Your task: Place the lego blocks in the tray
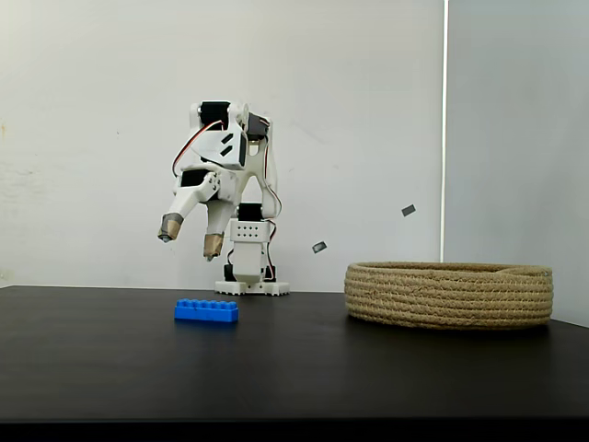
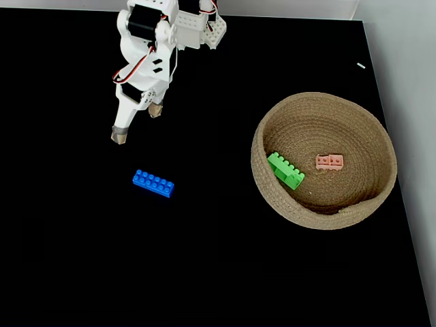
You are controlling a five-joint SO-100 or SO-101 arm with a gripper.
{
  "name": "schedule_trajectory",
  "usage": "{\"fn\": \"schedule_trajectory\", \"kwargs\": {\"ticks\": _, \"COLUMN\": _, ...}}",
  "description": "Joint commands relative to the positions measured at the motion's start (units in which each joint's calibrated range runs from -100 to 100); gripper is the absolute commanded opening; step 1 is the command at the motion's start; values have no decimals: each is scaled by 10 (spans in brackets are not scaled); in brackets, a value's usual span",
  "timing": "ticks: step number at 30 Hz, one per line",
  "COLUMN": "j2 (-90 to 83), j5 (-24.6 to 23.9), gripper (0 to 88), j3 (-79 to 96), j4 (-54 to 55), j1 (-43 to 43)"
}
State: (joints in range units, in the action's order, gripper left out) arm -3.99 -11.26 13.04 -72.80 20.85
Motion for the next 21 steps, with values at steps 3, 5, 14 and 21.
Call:
{"fn": "schedule_trajectory", "kwargs": {"ticks": 3, "j2": 26, "j5": 6, "gripper": 353, "j3": -82, "j4": 0, "j1": 17}}
{"fn": "schedule_trajectory", "kwargs": {"ticks": 5, "j2": 50, "j5": 6, "gripper": 352, "j3": -121, "j4": -2, "j1": 13}}
{"fn": "schedule_trajectory", "kwargs": {"ticks": 14, "j2": 196, "j5": -15, "gripper": 376, "j3": -279, "j4": -2, "j1": -9}}
{"fn": "schedule_trajectory", "kwargs": {"ticks": 21, "j2": 299, "j5": -41, "gripper": 385, "j3": -393, "j4": -1, "j1": 3}}
